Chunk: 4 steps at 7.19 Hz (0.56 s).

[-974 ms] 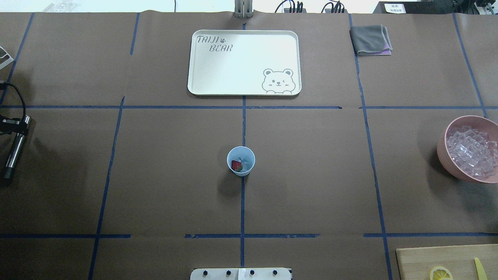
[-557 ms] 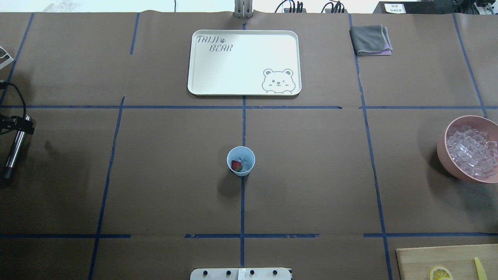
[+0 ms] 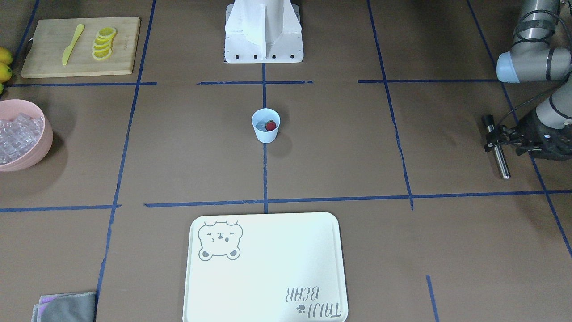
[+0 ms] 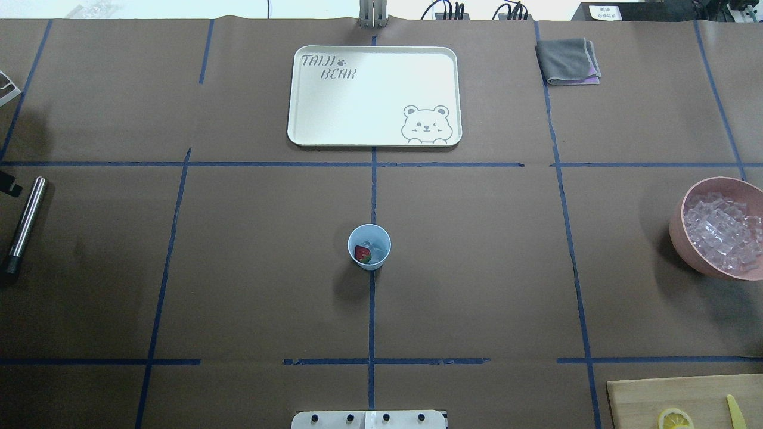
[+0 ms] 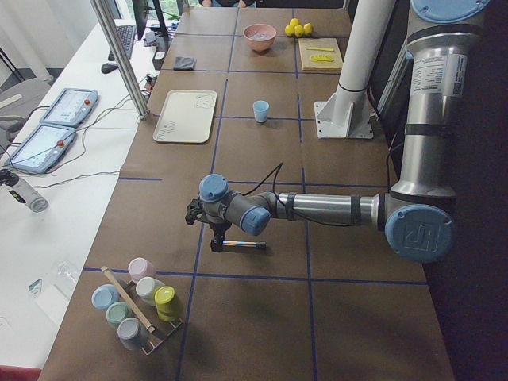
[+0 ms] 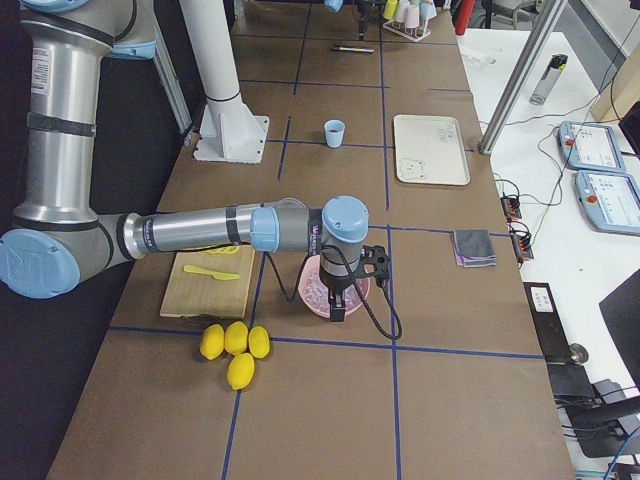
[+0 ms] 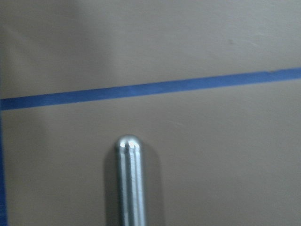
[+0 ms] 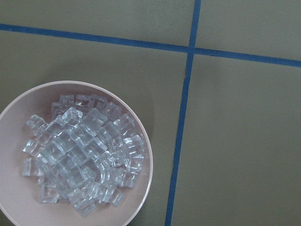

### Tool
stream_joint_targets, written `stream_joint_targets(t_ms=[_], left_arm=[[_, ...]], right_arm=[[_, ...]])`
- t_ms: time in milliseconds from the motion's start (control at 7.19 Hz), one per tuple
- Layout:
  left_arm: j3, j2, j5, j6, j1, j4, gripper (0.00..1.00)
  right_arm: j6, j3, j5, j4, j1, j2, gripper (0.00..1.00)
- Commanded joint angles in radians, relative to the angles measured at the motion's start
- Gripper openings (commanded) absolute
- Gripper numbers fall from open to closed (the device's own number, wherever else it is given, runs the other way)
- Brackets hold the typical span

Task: Mash ice and strawberries in cup
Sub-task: 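Lower the muddler onto the table and open the left gripper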

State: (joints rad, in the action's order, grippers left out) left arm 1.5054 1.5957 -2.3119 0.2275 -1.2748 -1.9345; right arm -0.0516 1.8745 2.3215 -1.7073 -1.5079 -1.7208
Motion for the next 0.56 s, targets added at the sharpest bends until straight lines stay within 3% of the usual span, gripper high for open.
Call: stream_joint_targets(t_ms=[0,139,418], left_arm=[[0.016,0.026,-0.009,-0.323,-0.202,0.294,1.0],[0.018,0.059,-0.011,-0.335,-0.297,0.387,1.0],[0.032,0.038,-0.014,-0.329,-0.331,0.41,1.0]], right_arm=[[0.009,0.0,-0.014,0.0,0.0,0.003,0.99],[0.01,0.0,-0.014,0.0,0.0,0.003,0.99],[0.012,0.0,-0.014,0.0,0.0,0.001,0.99]])
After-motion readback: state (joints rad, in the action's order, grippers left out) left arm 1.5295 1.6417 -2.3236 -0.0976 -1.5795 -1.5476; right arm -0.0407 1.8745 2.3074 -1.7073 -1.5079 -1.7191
